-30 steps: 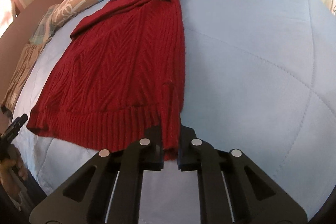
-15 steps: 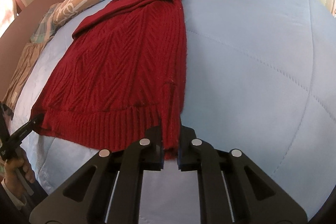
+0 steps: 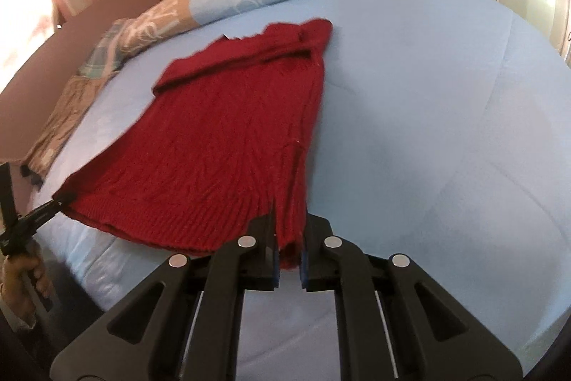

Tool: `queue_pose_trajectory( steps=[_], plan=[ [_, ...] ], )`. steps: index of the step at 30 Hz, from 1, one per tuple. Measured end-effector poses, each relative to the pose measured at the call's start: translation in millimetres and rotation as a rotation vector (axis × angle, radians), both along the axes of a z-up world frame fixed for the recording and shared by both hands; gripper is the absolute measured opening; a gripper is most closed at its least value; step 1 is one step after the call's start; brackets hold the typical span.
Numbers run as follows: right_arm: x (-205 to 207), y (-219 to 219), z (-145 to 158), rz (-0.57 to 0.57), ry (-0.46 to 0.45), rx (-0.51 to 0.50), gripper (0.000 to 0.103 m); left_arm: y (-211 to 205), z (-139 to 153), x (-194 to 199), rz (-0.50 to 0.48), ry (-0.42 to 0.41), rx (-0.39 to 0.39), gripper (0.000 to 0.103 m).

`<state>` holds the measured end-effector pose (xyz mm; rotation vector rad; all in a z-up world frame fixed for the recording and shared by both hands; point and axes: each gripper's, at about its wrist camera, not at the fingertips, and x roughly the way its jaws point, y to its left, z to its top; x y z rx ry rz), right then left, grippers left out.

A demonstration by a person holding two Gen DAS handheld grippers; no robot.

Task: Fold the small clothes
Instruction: 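Lift the hem with both grippers and fold it toward the collar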

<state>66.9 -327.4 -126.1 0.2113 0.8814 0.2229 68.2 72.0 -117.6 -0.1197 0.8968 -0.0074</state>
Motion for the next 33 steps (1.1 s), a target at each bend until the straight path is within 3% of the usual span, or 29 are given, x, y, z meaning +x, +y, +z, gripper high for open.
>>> queue_pose_trajectory(
  steps=[4,8,11,18,24,33],
  plan=[
    [-18.7,0.8,20.3,0.006,-0.013,0.019,0.008,4.5,22.7,-24.4,0.026,-0.005,0.015,0.008],
    [10.4,-0.7,32.0,0.002,-0.030,0.045,0.008,6.8,34.9,-3.8,0.040,-0.034,0.022,0.008],
    [49.3,-6.7,37.8,-0.029,-0.037,0.086,0.008,12.8,48.3,40.6,0.067,-0.067,-0.027,0.008],
    [183.2,-8.0,40.2,-0.090,-0.039,0.132,0.008,6.3,67.1,176.1,0.102,-0.160,0.035,0.008],
    [288.1,-7.7,18.3,-0.111,0.017,0.111,0.008,1.7,51.0,290.8,0.135,-0.140,0.091,0.008],
    [392.5,-12.1,-30.7,-0.135,0.132,0.127,0.008,-9.2,6.5,392.9,0.172,-0.062,0.146,0.008]
  ],
)
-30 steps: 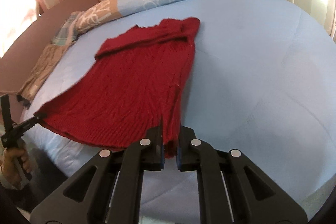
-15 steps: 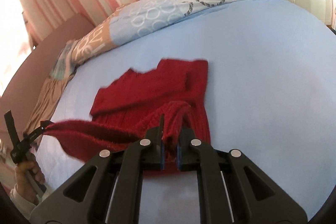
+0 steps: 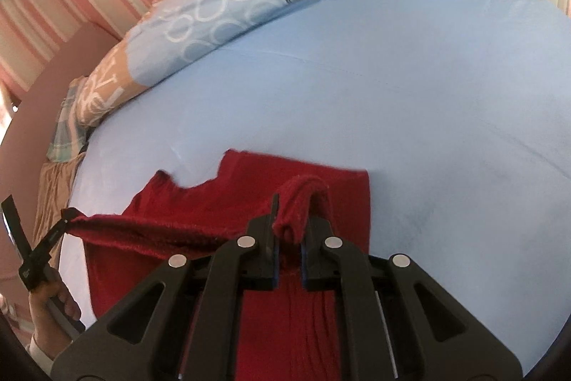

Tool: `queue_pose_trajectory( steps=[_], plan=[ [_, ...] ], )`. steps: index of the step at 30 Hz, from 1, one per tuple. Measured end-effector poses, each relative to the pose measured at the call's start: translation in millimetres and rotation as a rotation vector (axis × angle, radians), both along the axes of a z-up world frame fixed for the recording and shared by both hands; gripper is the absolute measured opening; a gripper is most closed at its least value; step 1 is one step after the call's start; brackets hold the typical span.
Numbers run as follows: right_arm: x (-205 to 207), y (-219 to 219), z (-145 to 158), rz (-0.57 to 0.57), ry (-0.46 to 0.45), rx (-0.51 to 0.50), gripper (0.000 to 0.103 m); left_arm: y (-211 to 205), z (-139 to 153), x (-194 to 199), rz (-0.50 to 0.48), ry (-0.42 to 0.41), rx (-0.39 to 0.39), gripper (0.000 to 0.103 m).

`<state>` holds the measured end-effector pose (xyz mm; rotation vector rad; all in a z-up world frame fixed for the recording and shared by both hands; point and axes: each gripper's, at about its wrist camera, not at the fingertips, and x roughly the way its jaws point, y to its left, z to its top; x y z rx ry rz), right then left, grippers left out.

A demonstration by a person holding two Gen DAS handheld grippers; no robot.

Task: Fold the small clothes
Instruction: 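Lift the hem with both grippers and fold it toward the collar, then lay the folded hem on the collar and open both grippers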

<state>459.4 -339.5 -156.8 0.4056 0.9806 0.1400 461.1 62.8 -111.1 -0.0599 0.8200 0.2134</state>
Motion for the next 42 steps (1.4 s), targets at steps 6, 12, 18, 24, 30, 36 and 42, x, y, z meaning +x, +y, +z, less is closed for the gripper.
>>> queue_pose_trajectory(
  steps=[6,12,18,24,30,36,42],
  plan=[
    [41.2,10.9,-19.3,0.012,0.051,-0.063,0.011,-5.3,-21.1,40.8,0.022,0.030,0.038,0.008],
    [56.6,9.1,-24.1,-0.015,0.050,-0.066,0.024,-11.0,-33.1,65.1,0.034,0.034,0.131,0.040],
    [53.1,5.2,-6.2,-0.074,-0.047,-0.259,0.034,-8.5,-25.2,65.7,0.019,0.013,0.204,0.045],
    [33.1,27.7,15.1,0.118,-0.132,-0.164,0.070,-4.9,-15.8,38.6,-0.010,-0.011,0.154,0.045],
    [10.3,71.2,-1.1,0.274,-0.105,-0.292,0.079,-38.8,-17.2,9.2,-0.146,-0.022,0.152,0.055],
    [43.8,87.7,-21.0,0.249,-0.079,-0.314,0.078,-55.4,-34.8,19.6,-0.168,0.022,0.146,0.055],
    [78.1,95.1,-46.8,0.250,0.062,-0.344,0.008,-58.9,-53.6,38.3,-0.161,0.075,0.153,0.057]
  ],
)
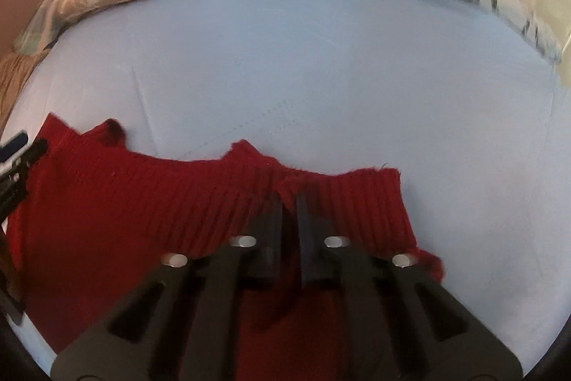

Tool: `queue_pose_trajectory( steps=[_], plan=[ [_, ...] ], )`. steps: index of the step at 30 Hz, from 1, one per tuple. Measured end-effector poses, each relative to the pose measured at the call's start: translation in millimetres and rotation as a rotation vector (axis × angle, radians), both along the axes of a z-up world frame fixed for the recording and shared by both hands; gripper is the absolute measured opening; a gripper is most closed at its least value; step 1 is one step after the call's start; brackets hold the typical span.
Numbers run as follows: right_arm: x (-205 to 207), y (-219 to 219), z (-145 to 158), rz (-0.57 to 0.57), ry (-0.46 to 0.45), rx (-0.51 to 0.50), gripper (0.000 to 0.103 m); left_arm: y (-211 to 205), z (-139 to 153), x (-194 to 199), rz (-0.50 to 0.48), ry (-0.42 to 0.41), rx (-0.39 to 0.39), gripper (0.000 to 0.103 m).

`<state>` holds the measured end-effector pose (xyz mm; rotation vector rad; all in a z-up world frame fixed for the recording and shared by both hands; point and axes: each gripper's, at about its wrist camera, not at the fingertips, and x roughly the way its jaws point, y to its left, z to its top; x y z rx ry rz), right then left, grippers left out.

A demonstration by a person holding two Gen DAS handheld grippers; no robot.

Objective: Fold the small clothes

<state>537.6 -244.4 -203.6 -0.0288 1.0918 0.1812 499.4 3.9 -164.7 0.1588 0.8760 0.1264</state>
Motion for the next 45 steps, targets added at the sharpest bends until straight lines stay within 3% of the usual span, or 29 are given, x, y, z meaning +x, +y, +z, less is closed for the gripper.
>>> queue_pose_trajectory(
  steps=[5,8,9,11,13,14,17,20,23,25,27,29,33,38,40,45],
  plan=[
    [8.7,-1.5,19.4,0.006,-0.104,0.013,0.008,7.6,-12.3,6.4,0.024,0.008,0.012,0.057],
    [21.2,-1.9,-0.1,-0.018,-0.041,-0.024,0.013,11.5,-20.5,9.4,0.051,0.009,0.050,0.058],
    [24.9,-3.1,-9.8,-0.030,-0.009,-0.048,0.018,12.8,-23.8,10.4,0.056,0.019,0.055,0.058],
    [26.0,-7.4,-9.6,-0.080,-0.018,-0.054,0.050,15.6,-24.9,10.5,0.069,0.023,0.055,0.059],
    [15.8,-18.0,7.8,-0.108,-0.072,0.021,0.069,18.1,-20.1,7.4,0.071,0.011,0.041,0.058],
    [8.8,-20.9,16.2,-0.091,-0.095,0.059,0.072,18.4,-14.5,3.9,0.064,-0.003,0.032,0.058],
    [-29.0,-27.4,44.9,-0.037,-0.192,0.078,0.076,14.2,8.3,-10.9,0.017,-0.063,-0.045,0.060],
    [-52.7,-18.9,46.4,0.003,-0.195,0.036,0.077,-1.5,21.5,-23.5,-0.038,-0.080,-0.119,0.061],
    [-61.2,8.1,26.5,0.093,-0.176,-0.081,0.078,-21.8,12.9,-26.0,-0.075,-0.056,-0.077,0.061],
    [-58.0,14.4,7.2,0.083,-0.161,-0.248,0.078,-26.4,-3.7,-21.3,-0.069,-0.009,-0.011,0.061],
    [-56.1,-0.3,1.2,0.015,-0.167,-0.307,0.091,-15.1,-23.3,-15.6,-0.037,0.031,0.065,0.063],
    [-49.9,-27.6,-0.1,-0.070,-0.147,-0.284,0.099,-2.5,-29.7,-14.7,-0.023,0.025,0.072,0.079],
    [-36.4,-47.6,0.4,-0.108,-0.106,-0.221,0.099,8.3,-29.3,-13.2,-0.008,0.010,0.101,0.079],
    [-38.1,-52.3,22.9,-0.127,-0.172,-0.117,0.099,17.1,-23.7,-18.6,0.031,-0.017,0.101,0.077],
    [-48.7,-57.0,34.0,-0.135,-0.209,-0.133,0.100,21.1,-19.9,-22.1,0.034,-0.027,0.097,0.077],
    [-71.9,-74.7,37.9,-0.166,-0.197,-0.152,0.100,26.1,-26.1,-26.5,0.023,-0.020,0.138,0.077]
  ],
)
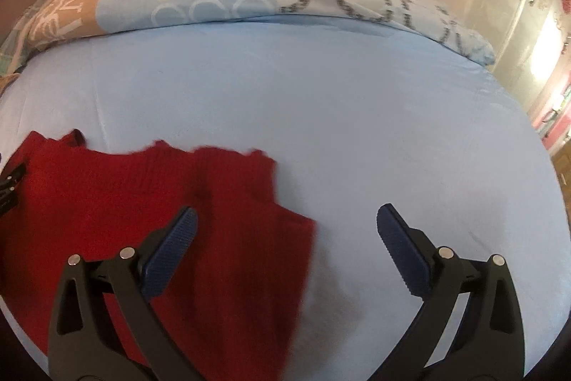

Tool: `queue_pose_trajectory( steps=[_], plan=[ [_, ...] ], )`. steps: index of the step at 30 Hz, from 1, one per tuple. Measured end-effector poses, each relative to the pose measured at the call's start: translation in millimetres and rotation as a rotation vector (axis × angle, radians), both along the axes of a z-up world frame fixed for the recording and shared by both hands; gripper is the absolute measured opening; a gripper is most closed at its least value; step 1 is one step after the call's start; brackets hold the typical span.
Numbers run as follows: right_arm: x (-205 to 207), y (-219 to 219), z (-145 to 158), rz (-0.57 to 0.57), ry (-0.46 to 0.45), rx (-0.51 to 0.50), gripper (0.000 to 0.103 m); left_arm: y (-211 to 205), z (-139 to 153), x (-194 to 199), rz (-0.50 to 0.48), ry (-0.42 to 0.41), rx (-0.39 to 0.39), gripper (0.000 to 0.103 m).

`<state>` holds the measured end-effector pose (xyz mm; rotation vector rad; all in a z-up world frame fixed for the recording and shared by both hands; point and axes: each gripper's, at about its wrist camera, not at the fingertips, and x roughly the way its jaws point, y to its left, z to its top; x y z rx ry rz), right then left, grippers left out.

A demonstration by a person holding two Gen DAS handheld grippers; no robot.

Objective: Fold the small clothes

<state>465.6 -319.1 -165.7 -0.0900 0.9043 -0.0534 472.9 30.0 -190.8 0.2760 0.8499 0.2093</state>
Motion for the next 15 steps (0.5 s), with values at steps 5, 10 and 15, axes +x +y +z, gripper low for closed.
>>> queue_pose_trajectory(
  steps=[5,10,15],
  plan=[
    [24.6,15.2,-35.5,0.078,0.112,-0.119,0.099,1.8,0.8,1.8,0.006,-0.002,-0.010,0.077],
    [45.0,-25.1,-44.4,-0.093,0.147,-0.082,0.099,3.7,-2.3,6.0,0.012,0.008,-0.003,0.078],
    [39.6,-15.2,-32.3,-0.054,0.108,-0.048,0.100,4.6,-1.8,7.3,0.003,0.005,-0.014,0.078]
  ],
)
